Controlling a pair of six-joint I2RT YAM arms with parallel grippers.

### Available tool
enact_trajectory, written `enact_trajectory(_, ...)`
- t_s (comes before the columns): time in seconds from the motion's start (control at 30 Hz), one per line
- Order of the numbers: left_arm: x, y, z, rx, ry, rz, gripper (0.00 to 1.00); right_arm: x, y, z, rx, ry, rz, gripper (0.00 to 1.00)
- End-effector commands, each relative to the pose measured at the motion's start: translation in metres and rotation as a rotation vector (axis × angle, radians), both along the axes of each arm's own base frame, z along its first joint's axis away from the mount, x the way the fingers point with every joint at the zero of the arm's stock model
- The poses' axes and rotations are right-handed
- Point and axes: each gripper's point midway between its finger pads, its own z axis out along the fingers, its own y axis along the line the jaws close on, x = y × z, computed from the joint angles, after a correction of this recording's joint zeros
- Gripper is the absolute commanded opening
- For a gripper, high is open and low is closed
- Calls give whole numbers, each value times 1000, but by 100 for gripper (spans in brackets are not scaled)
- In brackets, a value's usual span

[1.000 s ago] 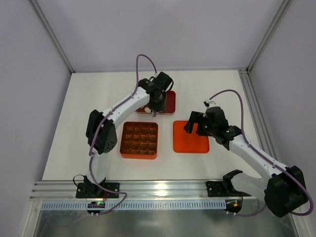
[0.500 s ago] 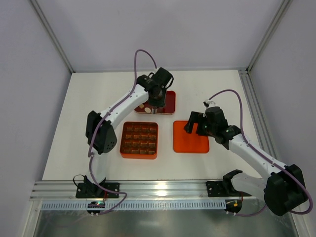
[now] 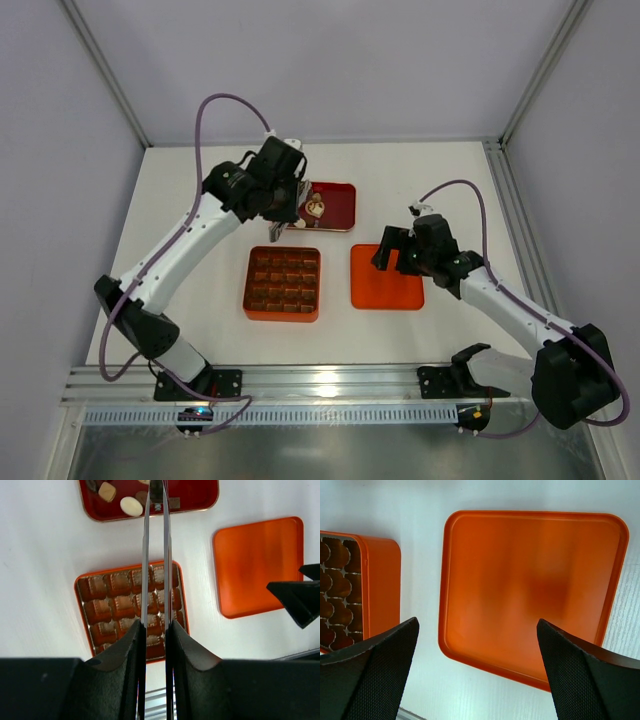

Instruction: Pack the chocolate

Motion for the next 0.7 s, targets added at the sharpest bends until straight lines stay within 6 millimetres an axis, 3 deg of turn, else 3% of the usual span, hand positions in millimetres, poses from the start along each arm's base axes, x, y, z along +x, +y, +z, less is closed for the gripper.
enact_trajectory(0.0, -26, 28, -6, 33, 27, 64, 21, 15, 10, 26, 28, -74, 33, 100)
enact_trajectory(0.1, -42, 50, -3, 43, 13, 103, 21, 17, 12, 27, 21, -73, 42, 100)
enact_trajectory(0.13, -49, 56, -13, 60, 34, 116, 21, 18, 12, 27, 21, -70, 46, 100)
enact_trajectory(0.17, -56, 63, -8, 46, 19, 124, 21, 19, 12, 26, 18, -64, 46, 100)
enact_trajectory(0.2, -61, 69, -18, 71, 38, 140, 21, 19, 14, 27, 21, -66, 52, 100)
enact_trajectory(0.33, -77, 88, -28, 84, 41, 171, 22, 20, 17, 28, 29, -61, 62, 100)
enact_trajectory(0.67, -89, 101, -58, 128, 76, 183, 23, 20, 17, 25, 23, -51, 68, 100)
